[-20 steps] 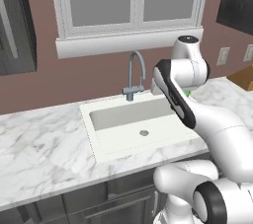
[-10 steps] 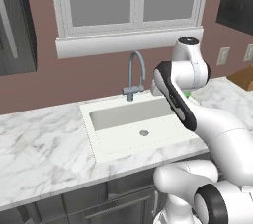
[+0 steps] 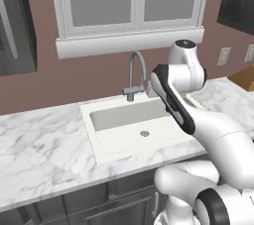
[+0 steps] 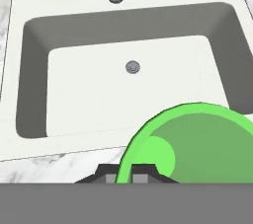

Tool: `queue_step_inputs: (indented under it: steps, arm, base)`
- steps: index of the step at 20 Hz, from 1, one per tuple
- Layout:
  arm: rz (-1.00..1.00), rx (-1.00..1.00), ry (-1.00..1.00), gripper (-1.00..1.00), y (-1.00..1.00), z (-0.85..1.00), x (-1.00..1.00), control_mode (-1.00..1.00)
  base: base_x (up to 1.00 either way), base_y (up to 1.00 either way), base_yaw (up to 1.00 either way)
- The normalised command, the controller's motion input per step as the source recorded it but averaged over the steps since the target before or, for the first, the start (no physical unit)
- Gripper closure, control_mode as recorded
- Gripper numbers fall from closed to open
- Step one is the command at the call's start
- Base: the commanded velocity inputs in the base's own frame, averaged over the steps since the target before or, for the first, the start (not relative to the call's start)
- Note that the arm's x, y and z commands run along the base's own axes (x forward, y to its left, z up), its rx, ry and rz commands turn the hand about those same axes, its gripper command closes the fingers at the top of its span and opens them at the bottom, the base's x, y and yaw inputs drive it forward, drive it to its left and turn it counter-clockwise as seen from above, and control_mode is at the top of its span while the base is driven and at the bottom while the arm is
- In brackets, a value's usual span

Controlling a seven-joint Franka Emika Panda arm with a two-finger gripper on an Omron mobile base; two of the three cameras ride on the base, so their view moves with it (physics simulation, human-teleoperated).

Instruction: Pick the cup and bowl from the counter and place them on the counter next to the sink.

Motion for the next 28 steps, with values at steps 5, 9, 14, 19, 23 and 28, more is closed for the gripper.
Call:
queue_step_inputs:
  steps: [5, 9, 14, 19, 23, 28]
  arm:
    - [0.11, 0.08, -0.11, 1.0, 0.61, -0.3, 0.0, -1.0]
    - [0.18, 0.14, -0.14, 1.0, 0.27, -0.51, 0.01, -1.0]
    - [0.23, 0.07, -0.08, 1.0, 0.17, -0.2, 0.01, -1.0]
    - [0.17, -0.01, 0.05, 1.0, 0.41, 0.15, 0.0, -1.0]
    - [0.08, -0.07, 0.1, 1.0, 0.38, 0.2, 0.0, -1.0]
    - [0.02, -0.11, 0.16, 1.0, 0.39, 0.02, 0.0, -1.0]
  base:
    - [0.0, 0.0, 0.0]
    - [0.0, 0.0, 0.0]
    - [0.0, 0.0, 0.0]
    - [0.0, 0.0, 0.0]
    - [0.0, 0.0, 0.0]
    - [0.0, 0.0, 0.0]
